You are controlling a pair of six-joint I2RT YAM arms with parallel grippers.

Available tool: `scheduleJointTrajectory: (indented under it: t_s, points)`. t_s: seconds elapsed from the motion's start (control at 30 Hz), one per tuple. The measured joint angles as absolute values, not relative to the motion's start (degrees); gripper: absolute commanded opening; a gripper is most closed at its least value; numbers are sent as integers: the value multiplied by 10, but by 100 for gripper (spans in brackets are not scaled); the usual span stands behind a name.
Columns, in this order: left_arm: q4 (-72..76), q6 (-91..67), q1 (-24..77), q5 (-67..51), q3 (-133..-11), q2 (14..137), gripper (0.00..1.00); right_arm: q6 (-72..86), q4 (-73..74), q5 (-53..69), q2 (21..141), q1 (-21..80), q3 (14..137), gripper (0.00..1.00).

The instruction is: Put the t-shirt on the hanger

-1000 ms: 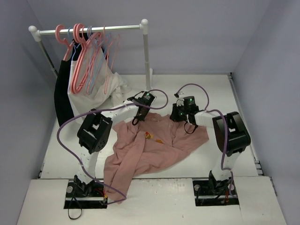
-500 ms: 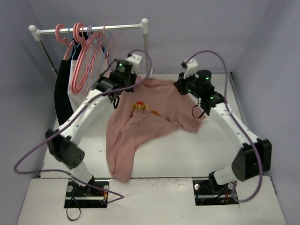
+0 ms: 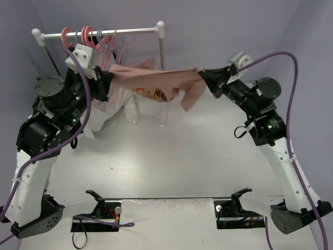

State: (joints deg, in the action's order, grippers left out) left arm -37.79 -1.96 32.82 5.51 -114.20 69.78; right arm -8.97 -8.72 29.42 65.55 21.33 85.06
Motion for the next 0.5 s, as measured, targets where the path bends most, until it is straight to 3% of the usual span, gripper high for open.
scheduleJointTrajectory:
  t_s: [0.2,0.33,0.5]
  points:
    - [-361,-77,370,66,-925,650,0,-84,-59,262,629,260,670,0]
    - [-310,-151,415,93,-718,644,0,-72,-44,216,623,306,559,0]
    - [-251,-251,425,149,-511,635,0,-52,-50,160,639,330,477,0]
